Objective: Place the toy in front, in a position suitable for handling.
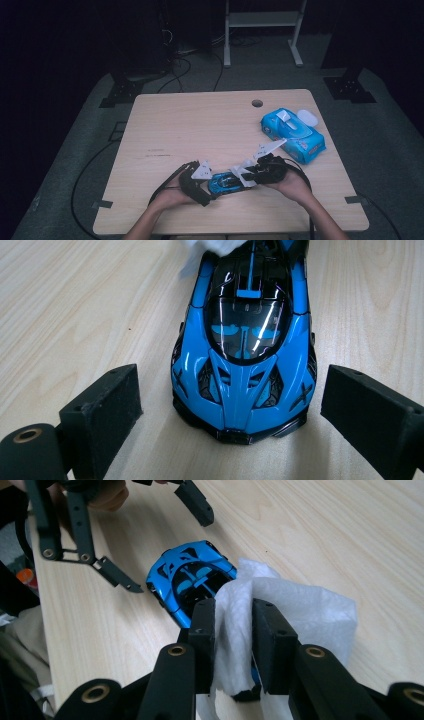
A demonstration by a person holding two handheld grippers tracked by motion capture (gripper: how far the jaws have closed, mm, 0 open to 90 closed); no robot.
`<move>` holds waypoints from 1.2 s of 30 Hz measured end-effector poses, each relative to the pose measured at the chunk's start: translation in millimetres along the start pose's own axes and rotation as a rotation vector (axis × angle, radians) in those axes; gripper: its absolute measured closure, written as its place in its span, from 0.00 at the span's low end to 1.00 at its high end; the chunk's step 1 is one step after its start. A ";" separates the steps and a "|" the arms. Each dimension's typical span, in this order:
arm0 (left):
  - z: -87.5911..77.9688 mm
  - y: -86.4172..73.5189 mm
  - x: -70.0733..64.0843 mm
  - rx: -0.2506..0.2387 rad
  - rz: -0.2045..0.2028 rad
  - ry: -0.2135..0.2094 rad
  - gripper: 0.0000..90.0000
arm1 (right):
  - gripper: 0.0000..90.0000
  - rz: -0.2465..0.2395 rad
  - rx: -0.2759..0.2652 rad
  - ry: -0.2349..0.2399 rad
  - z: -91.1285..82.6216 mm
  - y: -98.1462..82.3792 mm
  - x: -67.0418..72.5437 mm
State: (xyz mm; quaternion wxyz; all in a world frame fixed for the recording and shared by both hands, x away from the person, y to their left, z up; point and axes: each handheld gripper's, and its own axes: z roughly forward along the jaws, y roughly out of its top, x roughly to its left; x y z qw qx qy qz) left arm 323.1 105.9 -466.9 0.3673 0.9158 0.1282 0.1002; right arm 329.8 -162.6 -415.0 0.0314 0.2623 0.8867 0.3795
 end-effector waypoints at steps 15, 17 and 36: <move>2.5 -1.0 -0.3 0.013 0.009 -0.002 0.16 | 0.96 0.004 -0.009 -0.065 18.5 -13.6 -2.2; 2.7 -0.7 -0.6 0.019 0.017 -0.002 0.16 | 0.96 -0.020 -0.009 -0.041 16.4 -15.6 7.0; 4.3 -0.3 -1.1 0.020 0.017 -0.007 0.15 | 0.39 -0.196 -0.094 -0.094 -4.2 -18.0 17.0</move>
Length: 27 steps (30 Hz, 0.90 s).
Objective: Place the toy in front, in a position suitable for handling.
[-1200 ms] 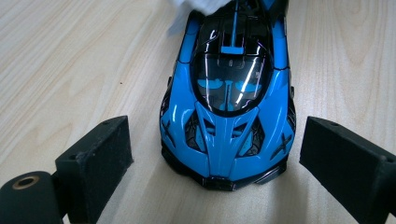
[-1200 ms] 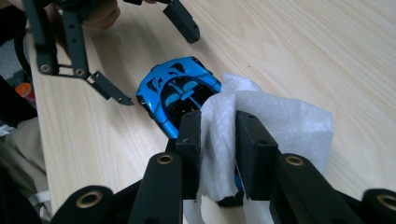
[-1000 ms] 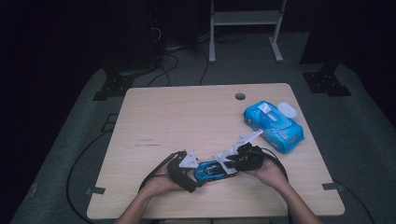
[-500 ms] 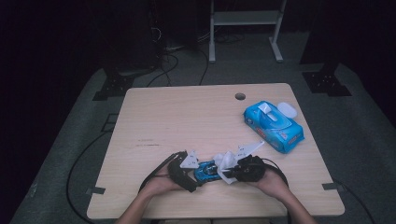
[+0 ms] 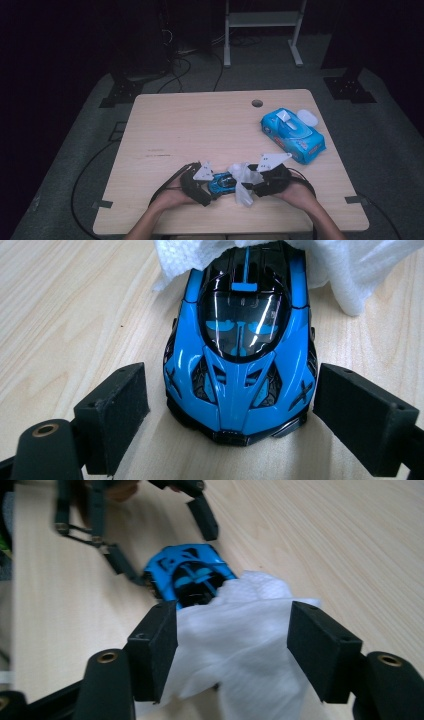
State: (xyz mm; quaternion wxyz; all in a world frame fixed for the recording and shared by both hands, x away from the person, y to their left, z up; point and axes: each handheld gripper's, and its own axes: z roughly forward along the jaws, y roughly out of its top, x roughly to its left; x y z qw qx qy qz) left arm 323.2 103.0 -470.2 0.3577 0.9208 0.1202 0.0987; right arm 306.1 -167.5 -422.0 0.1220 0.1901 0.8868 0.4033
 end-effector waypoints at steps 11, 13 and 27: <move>0.1 -1.4 0.4 0.009 0.001 -0.003 0.15 | 0.57 0.010 0.091 0.056 32.7 -2.2 -19.9; 0.6 -1.8 0.2 0.013 0.000 -0.001 0.15 | 0.70 0.051 0.069 0.070 32.9 -6.3 -20.6; 1.7 -3.2 0.5 -0.008 -0.015 -0.019 0.27 | 0.93 0.089 -0.015 0.009 25.3 -12.7 -10.8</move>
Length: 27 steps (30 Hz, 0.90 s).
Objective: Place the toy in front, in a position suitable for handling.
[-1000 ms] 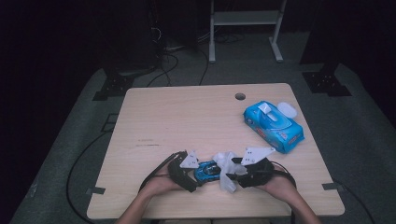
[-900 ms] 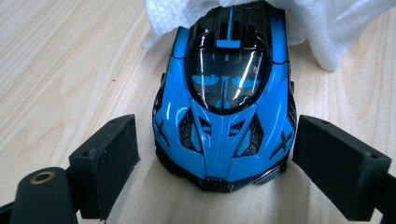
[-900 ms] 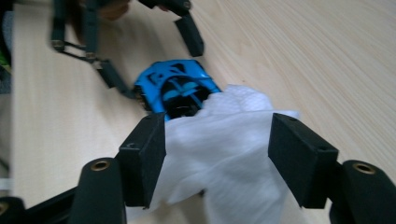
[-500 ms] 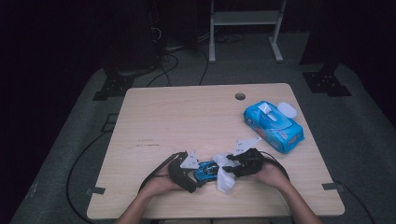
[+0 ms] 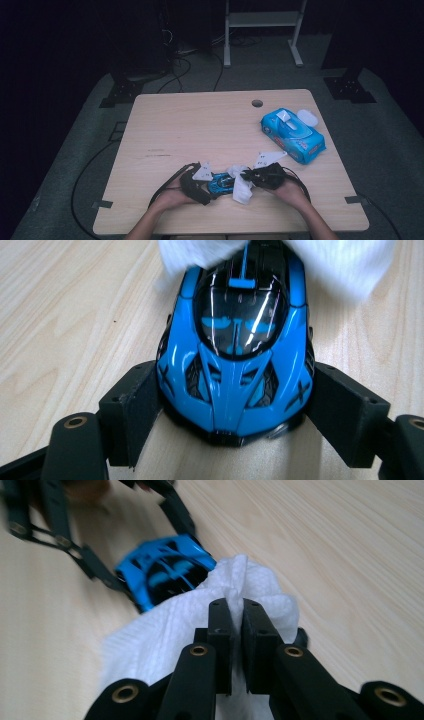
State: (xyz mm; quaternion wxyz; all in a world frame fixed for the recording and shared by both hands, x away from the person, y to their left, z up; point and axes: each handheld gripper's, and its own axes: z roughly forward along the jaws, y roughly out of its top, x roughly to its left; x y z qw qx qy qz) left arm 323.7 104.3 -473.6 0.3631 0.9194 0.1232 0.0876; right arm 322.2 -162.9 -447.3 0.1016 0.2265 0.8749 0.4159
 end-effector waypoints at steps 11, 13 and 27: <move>0.6 -0.6 -0.6 -0.010 -0.004 0.000 0.28 | 0.94 0.046 0.012 0.002 -8.4 -14.0 -3.5; 1.2 0.2 -0.8 -0.011 -0.004 0.002 0.28 | 0.94 0.045 0.007 -0.002 -9.0 -15.3 -3.2; -0.7 -2.2 0.2 -0.003 0.000 -0.009 0.25 | 0.94 0.034 -0.002 0.018 -1.6 -12.2 5.9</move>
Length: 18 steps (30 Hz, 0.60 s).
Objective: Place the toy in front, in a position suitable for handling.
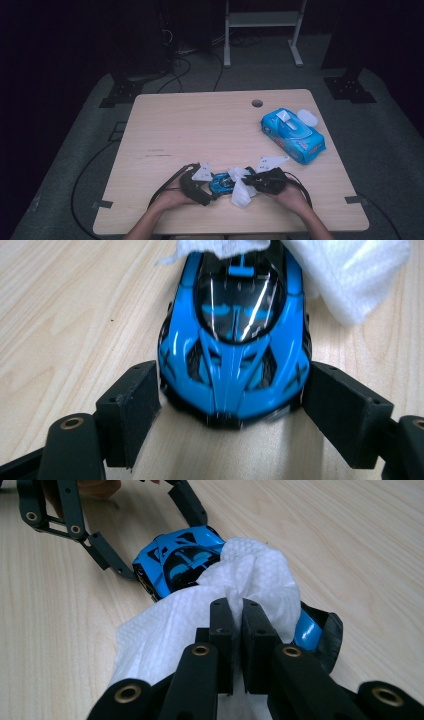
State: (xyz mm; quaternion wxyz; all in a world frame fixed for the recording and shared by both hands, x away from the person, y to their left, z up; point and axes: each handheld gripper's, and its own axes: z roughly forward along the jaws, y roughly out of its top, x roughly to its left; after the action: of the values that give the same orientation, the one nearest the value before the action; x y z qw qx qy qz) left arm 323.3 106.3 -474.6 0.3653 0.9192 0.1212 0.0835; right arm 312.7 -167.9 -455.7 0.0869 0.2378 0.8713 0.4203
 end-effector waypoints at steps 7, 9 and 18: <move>-1.0 -0.7 0.6 -0.003 -0.004 -0.006 0.28 | 0.94 0.000 0.001 -0.002 -1.1 -1.5 -1.2; -0.7 -0.6 0.3 -0.006 -0.008 -0.006 0.28 | 0.94 0.003 0.000 0.000 -1.1 -1.6 -1.4; 0.1 -0.5 0.0 -0.011 -0.009 -0.003 0.28 | 0.94 0.002 -0.002 -0.002 -1.1 -1.9 -1.4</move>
State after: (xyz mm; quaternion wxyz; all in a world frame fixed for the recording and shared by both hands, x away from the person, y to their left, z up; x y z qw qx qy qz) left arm 323.3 106.6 -475.0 0.3708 0.9168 0.1243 0.0811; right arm 312.8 -170.3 -456.5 0.0874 0.2392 0.8707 0.4209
